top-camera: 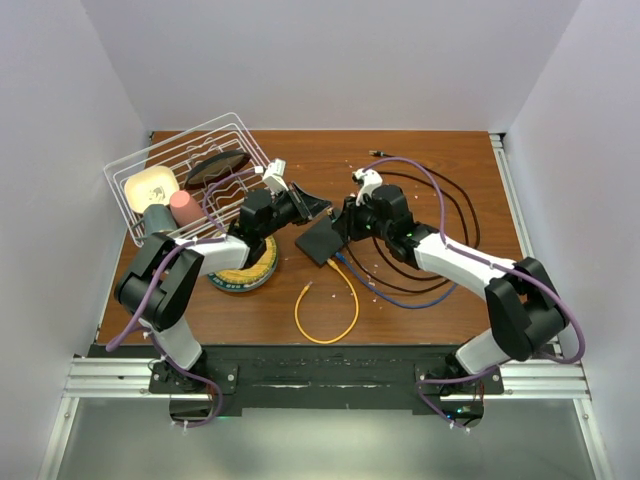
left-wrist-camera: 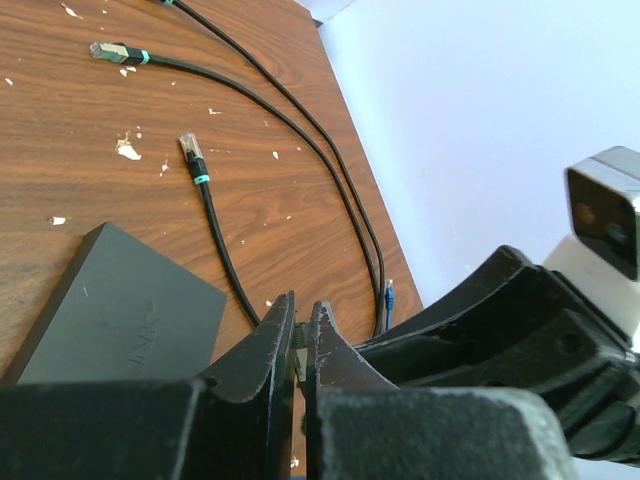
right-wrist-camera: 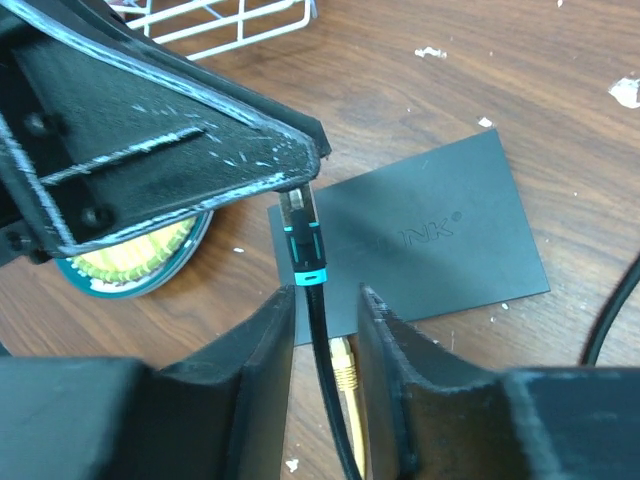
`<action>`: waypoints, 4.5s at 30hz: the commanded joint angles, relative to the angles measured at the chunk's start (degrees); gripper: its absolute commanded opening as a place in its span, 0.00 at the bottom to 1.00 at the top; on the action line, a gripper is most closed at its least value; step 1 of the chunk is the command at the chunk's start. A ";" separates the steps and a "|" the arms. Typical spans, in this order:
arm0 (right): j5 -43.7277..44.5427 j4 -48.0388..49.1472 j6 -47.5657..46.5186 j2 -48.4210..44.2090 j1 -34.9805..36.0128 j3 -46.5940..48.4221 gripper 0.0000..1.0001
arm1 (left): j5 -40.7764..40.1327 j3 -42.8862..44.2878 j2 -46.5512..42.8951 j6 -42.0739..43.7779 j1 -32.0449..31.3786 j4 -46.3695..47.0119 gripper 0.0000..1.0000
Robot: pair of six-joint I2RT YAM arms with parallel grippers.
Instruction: Insert the plug into the switch port
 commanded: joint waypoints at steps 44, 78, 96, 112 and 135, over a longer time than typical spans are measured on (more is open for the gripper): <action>12.01 -18.85 -13.72 -0.44 -0.16 0.92 0.00 | 4.89 21.94 10.83 31.19 3.55 -26.97 0.92; 4.62 -29.06 -14.69 10.29 0.27 7.60 0.00 | 13.68 22.12 20.86 26.62 3.55 -25.21 0.74; 6.03 -29.76 -14.87 13.89 0.89 9.54 0.00 | 15.26 22.74 21.82 26.18 3.55 -25.04 0.71; 8.40 -30.02 -14.17 16.88 1.33 11.47 0.00 | 16.32 22.56 22.44 25.48 3.55 -24.60 0.69; 12.18 -33.19 -12.23 18.90 3.70 16.13 0.00 | 17.72 22.21 22.18 24.77 3.46 -24.16 0.69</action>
